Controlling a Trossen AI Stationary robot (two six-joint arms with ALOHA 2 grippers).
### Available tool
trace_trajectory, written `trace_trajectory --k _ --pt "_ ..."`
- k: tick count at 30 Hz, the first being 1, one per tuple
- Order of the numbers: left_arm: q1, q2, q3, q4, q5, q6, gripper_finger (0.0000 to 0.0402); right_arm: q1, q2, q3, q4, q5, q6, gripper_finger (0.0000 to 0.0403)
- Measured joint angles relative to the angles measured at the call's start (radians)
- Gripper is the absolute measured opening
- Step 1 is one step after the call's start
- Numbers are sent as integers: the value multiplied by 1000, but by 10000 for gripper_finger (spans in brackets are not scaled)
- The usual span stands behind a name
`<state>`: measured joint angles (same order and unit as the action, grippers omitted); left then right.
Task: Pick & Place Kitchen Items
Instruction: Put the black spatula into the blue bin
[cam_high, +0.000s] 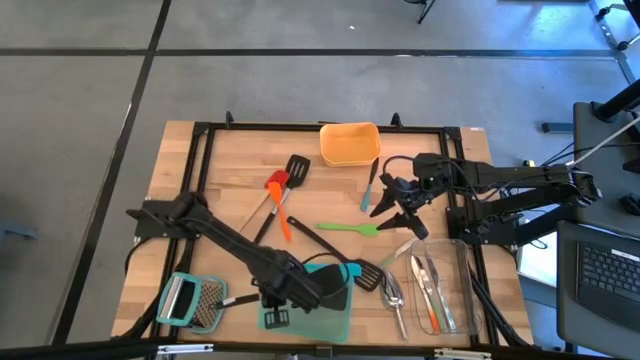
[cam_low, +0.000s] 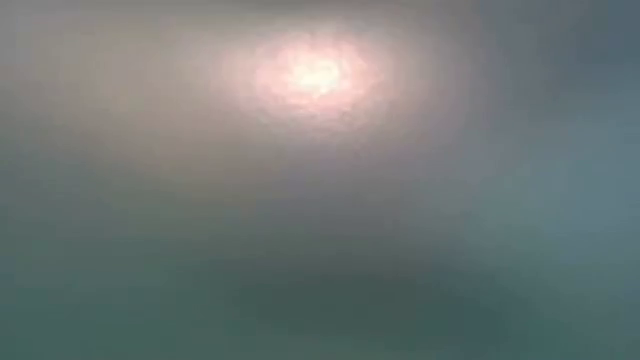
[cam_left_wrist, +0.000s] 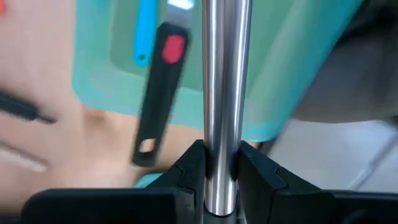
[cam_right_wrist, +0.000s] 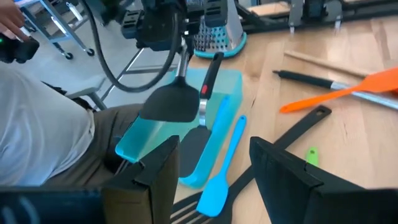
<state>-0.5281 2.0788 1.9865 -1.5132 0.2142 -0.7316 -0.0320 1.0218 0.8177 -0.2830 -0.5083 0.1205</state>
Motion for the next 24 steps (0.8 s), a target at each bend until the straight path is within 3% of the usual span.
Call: trace_trajectory --k 6,15,24 --pt "-22 66 0 -58 -48 37 61 4 0 0 -10 -1 59 197" --pt "-34 138 5 -45 32 6 61 101 0 0 15 0 77 197" --pt "-70 287 256 -29 61 -41 61 173 -21 0 30 2 74 197"
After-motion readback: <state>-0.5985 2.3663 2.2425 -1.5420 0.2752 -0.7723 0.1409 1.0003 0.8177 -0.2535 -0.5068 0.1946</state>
